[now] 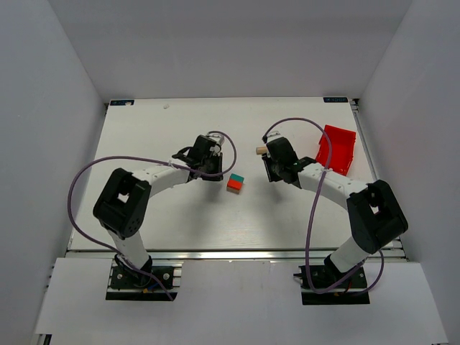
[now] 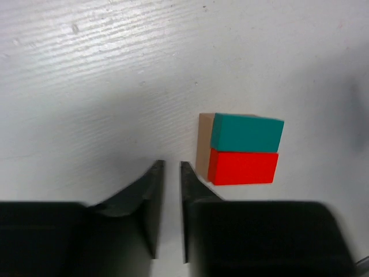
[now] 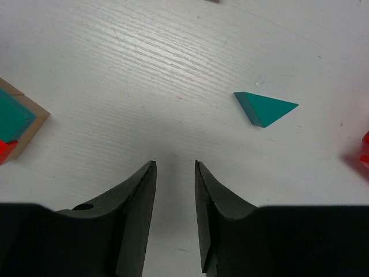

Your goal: Build the wood block tower

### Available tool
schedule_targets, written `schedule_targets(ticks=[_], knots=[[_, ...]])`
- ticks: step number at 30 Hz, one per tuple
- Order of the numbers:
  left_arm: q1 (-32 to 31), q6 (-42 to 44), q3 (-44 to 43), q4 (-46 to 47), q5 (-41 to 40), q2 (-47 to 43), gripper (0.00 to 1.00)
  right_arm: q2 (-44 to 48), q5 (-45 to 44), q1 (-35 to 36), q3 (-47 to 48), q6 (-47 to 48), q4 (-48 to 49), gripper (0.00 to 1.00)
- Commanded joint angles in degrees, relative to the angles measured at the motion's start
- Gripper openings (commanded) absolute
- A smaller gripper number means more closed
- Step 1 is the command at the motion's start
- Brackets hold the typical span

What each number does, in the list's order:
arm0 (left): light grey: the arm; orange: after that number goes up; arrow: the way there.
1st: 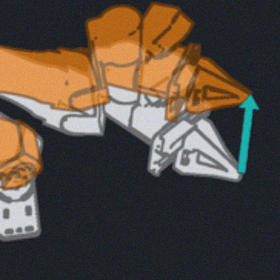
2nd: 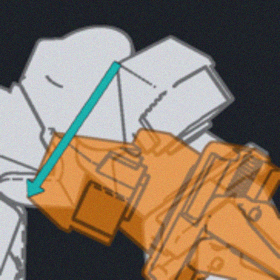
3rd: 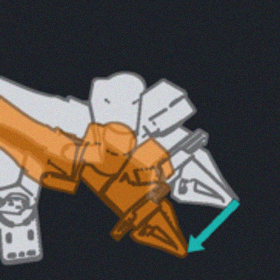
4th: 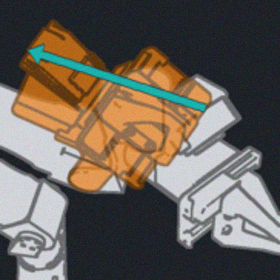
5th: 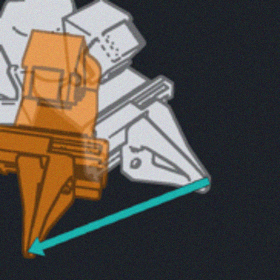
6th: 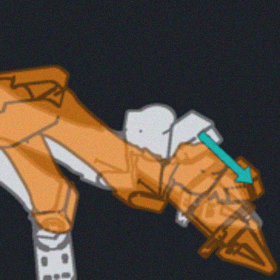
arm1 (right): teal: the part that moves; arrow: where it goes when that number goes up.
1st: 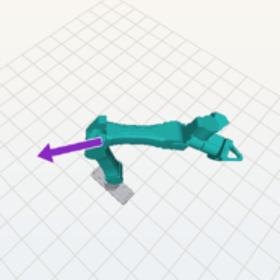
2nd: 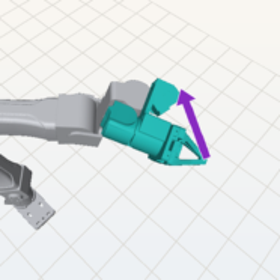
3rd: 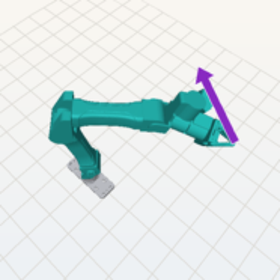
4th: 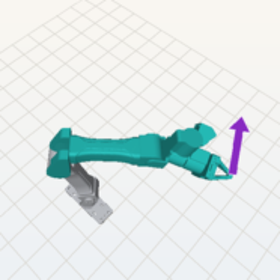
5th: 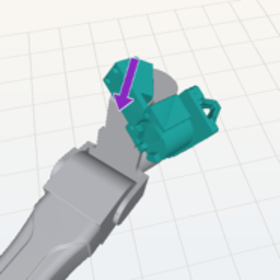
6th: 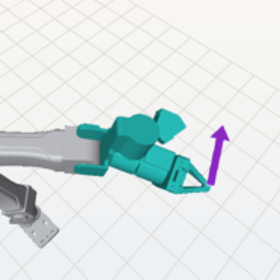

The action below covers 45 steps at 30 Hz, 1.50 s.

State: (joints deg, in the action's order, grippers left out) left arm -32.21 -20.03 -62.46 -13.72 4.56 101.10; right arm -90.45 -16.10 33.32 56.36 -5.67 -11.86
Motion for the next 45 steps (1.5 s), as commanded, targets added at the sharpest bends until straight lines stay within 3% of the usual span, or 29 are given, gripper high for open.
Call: schedule_targets(ticks=[1, 2, 3, 4, 5, 6, 7, 8, 14, 21, 24, 25, 28, 29, 31, 32, 34, 35, 37, 45], knots=[[0.0, -0.1, -2.2, -3.4, -3.8, -8.2, 0.37, 2.7, -0.5, -0.4, 2.2, -0.7, 0.9, 0.39], [0.0, -0.6, -1.9, -4.2, -6.2, -9.7, 0.45, 3.0, -1.2, -0.4, 3.0, -0.9, 0.9, 0.48], [0.0, -1.0, -1.4, -5.6, -7.0, -11.4, 0.67, 3.2, -1.6, -0.4, 3.5, -1.2, 0.7, 0.54], [0.0, -1.8, -1.2, -5.6, -7.8, -15.2, 0.67, 3.6, -1.9, -0.4, 3.8, -1.6, 0.2, 0.61], [0.0, -2.1, -0.5, -7.2, -9.5, -17.2, 0.79, 3.9, -2.5, -0.5, 4.3, -1.7, 0.0, 0.72], [0.0, -2.7, 0.0, -8.8, -10.4, -19.3, 0.84, 4.1, -2.6, -0.5, 4.5, -1.9, -0.2, 0.79], [0.0, -3.9, 0.3, -9.9, -11.4, -23.2, 0.98, 4.5, -3.0, -0.5, 4.6, -2.0, -0.3, 0.84], [0.0, -4.2, 0.8, -11.0, -12.9, -25.1, 0.98, 4.7, -3.1, -0.6, 4.7, -2.0, -0.6, 0.89], [0.0, -6.8, 1.3, -20.6, -16.7, -37.1, 0.98, 5.6, -5.5, -1.4, 5.9, -3.6, -2.0, 0.89], [0.2, -8.2, 3.5, -26.2, -18.4, -46.3, 0.98, -1.5, -1.1, -1.7, 13.0, 5.7, 1.4, 0.89], [0.2, -7.7, 4.1, -26.7, -18.3, -47.7, 0.98, -6.0, 1.9, -1.9, 16.0, 24.4, 3.2, 0.89], [0.2, -7.0, 4.4, -26.7, -18.0, -48.1, 0.98, -6.9, 6.2, -2.0, 15.8, 38.0, 5.1, 0.89], [0.2, -5.5, 4.6, -27.0, -16.3, -48.0, 0.98, -6.8, 19.5, -3.2, 13.3, 61.6, 6.1, 0.89], [0.2, -5.4, 4.7, -27.2, -16.3, -47.8, 0.98, -7.2, 22.3, -3.3, 14.2, 64.9, 5.4, 0.89], [0.2, -5.2, 5.2, -27.3, -16.3, -47.3, 0.98, -10.7, 28.1, -4.1, 18.6, 70.4, -2.4, 0.85], [0.2, -5.2, 5.4, -27.2, -16.7, -47.1, 0.98, -12.7, 28.8, -4.3, 25.7, 70.7, -5.8, 0.82], [0.2, -4.9, 5.5, -27.1, -17.0, -46.9, 0.98, -20.1, 29.5, -4.8, 34.0, 70.9, -12.7, 0.71], [0.2, -4.7, 5.5, -26.8, -17.0, -46.9, 0.98, -25.2, 29.6, -5.1, 41.7, 72.2, -20.2, 0.7], [0.2, -3.4, 5.4, -26.5, -16.9, -46.8, 0.98, -29.3, 29.6, -5.6, 47.8, 73.7, -25.9, 0.69], [0.8, -1.6, 5.7, -25.3, -17.0, -46.6, 0.98, -34.7, 31.3, -7.7, 52.4, 80.5, -34.1, 0.7]])
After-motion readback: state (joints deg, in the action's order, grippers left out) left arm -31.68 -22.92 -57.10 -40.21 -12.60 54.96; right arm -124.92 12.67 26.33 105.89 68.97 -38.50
